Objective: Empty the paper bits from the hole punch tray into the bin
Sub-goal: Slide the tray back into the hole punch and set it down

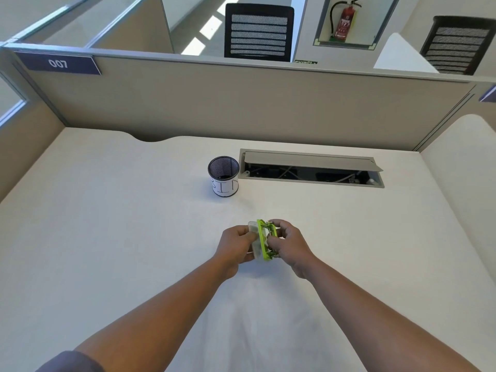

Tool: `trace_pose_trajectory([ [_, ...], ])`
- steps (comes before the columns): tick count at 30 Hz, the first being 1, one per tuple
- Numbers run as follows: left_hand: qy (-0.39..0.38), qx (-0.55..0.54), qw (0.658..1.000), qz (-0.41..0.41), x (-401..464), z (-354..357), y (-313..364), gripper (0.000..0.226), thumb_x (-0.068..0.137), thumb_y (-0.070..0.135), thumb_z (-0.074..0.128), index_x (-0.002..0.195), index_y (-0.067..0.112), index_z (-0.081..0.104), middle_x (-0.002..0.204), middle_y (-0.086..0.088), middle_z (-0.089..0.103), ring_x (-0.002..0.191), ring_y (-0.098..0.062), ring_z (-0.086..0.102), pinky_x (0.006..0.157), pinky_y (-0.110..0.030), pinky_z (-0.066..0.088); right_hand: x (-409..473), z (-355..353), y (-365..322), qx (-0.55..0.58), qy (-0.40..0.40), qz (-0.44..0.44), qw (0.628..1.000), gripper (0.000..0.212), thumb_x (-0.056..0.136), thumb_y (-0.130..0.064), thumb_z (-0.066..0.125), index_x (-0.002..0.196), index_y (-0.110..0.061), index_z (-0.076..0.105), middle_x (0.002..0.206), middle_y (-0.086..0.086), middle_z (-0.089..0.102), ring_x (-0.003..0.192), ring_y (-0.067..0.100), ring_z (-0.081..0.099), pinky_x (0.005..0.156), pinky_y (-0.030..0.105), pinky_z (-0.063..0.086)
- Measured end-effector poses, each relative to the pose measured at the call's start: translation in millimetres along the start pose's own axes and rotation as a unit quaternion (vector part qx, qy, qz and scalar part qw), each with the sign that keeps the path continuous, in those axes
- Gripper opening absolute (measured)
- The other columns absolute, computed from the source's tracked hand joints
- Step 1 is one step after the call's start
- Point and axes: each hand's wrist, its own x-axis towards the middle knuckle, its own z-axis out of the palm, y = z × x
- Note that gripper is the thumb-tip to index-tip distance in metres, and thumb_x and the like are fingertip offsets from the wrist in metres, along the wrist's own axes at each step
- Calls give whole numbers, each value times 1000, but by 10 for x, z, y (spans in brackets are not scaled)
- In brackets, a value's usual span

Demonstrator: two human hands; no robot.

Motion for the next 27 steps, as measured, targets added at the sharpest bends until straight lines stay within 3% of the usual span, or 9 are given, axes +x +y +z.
trace_pose_trajectory([
  [6,-39,-30,999,-3,-64,-13,30,21,94,11,61,105,17,78,98,-12,81,89,-30,79,69,-35,63,-31,2,-17,-7,0,-12,1000,38,85,-2,62,106,-33,67,92,5,59,77,21,61,70,38,56],
  [11,-72,-22,997,12,-92,8,72,30,80,13,69,109,19,78,102,-13,80,93,-32,78,76,-40,63,-49,3,-23,-28,7,-18,999,41,83,-9,67,119,-29,64,101,7,61,84,22,63,70,36,58],
  [18,-56,14,997,48,-89,43,67,33,90,-2,62,116,14,72,98,-9,81,88,-29,79,73,-42,65,-85,33,-61,-49,13,-25,998,43,76,-20,72,113,-39,61,104,2,61,84,17,63,63,25,53],
  [23,-51,47,995,68,-85,64,53,33,96,-2,56,121,14,69,102,-8,81,90,-27,79,78,-45,65,-80,50,-49,-74,29,-34,996,52,65,-32,72,115,-37,62,102,-1,63,82,17,62,65,30,56],
  [27,-44,65,994,75,-95,79,43,35,96,-4,53,118,17,71,98,-3,82,88,-22,79,70,-36,64,-80,69,-45,-90,42,-46,994,44,64,-31,73,103,-46,60,98,-4,62,78,16,62,65,30,57],
])
